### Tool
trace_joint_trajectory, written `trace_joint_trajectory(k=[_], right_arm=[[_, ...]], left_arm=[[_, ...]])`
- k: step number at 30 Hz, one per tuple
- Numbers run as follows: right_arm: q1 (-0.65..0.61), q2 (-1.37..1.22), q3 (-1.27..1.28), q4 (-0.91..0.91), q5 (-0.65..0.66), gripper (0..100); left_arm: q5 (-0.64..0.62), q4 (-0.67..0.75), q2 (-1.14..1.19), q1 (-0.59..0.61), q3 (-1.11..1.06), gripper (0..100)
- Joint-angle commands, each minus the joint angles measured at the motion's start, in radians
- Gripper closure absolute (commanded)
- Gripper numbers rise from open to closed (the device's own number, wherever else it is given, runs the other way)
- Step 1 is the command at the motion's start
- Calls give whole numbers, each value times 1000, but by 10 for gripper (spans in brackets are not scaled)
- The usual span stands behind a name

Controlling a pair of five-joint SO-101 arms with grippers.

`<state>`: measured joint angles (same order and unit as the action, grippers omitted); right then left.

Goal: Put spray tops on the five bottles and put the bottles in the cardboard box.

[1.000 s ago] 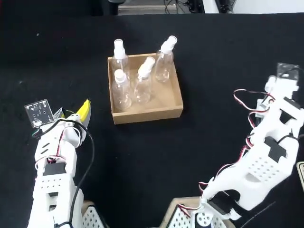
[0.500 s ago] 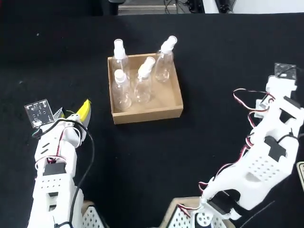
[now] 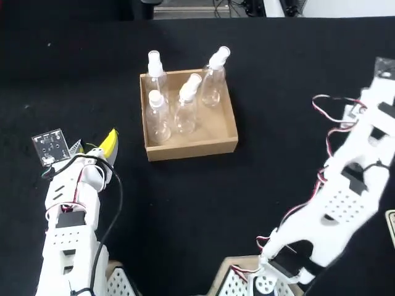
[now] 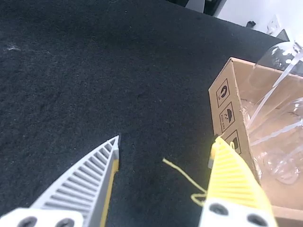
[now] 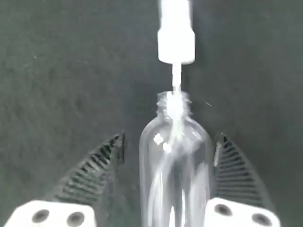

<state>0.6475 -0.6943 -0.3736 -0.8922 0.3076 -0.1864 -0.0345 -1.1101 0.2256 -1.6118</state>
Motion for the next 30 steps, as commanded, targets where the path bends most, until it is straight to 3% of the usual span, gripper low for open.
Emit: trace_joint_trajectory(k=[1,10,16,22,30], right_arm=[[-35,-85,-199,-86,-6,745],[-37,-325,-809,-298,-8,744],[-103,-498,-1116,-311,-31,745],[-167,-641,-1268,-310,-28,747],[-161,-723,-1270,-242,41,748]], left_arm=[[11,14,-12,-10,8,712],[11,14,-14,-10,8,712],[11,14,-14,-10,8,712],[11,14,-12,-10,8,712],[11,14,-12,-10,8,712]])
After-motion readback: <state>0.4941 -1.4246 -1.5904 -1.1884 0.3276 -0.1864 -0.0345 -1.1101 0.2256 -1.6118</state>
